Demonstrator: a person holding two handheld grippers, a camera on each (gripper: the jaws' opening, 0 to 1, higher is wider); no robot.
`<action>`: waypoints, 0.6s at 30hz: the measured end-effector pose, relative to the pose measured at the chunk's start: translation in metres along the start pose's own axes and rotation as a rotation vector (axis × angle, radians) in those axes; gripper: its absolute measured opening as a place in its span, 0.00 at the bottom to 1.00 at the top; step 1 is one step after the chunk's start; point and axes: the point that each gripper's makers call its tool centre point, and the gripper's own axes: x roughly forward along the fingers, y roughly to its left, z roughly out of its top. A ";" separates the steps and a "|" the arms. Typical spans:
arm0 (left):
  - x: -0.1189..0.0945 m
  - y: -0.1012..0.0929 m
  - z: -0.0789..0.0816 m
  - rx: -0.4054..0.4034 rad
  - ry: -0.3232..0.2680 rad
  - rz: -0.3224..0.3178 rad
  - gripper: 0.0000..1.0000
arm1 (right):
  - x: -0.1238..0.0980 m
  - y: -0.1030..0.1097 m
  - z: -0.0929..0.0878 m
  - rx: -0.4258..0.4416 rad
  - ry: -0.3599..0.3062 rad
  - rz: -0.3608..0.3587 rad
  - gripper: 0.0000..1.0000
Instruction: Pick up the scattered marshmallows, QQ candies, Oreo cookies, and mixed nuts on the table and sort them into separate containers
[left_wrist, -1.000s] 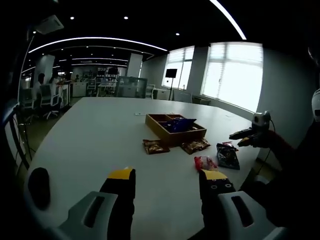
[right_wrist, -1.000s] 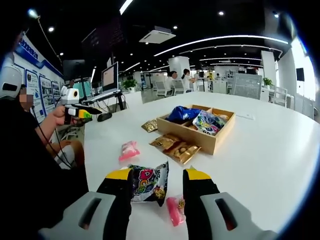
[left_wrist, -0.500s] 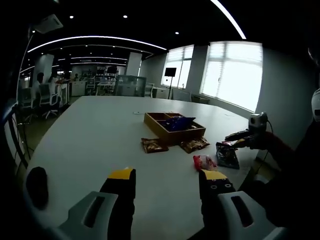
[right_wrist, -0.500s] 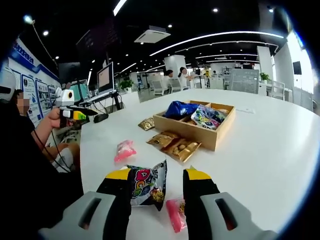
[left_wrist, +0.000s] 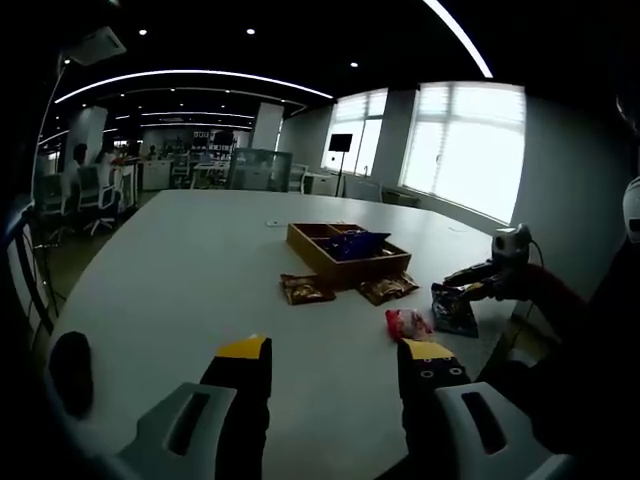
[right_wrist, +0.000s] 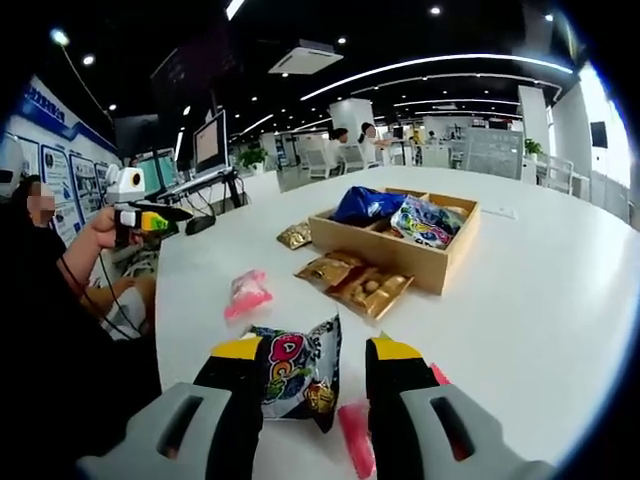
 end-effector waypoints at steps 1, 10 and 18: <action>0.000 0.000 0.000 0.000 0.000 0.000 0.55 | 0.000 0.000 0.000 0.001 -0.001 -0.002 0.36; -0.001 0.002 -0.001 -0.001 0.003 0.003 0.55 | 0.009 0.006 -0.004 0.001 0.018 -0.004 0.36; 0.000 0.003 -0.002 0.000 0.006 -0.001 0.55 | 0.017 0.005 -0.011 -0.027 0.055 -0.024 0.34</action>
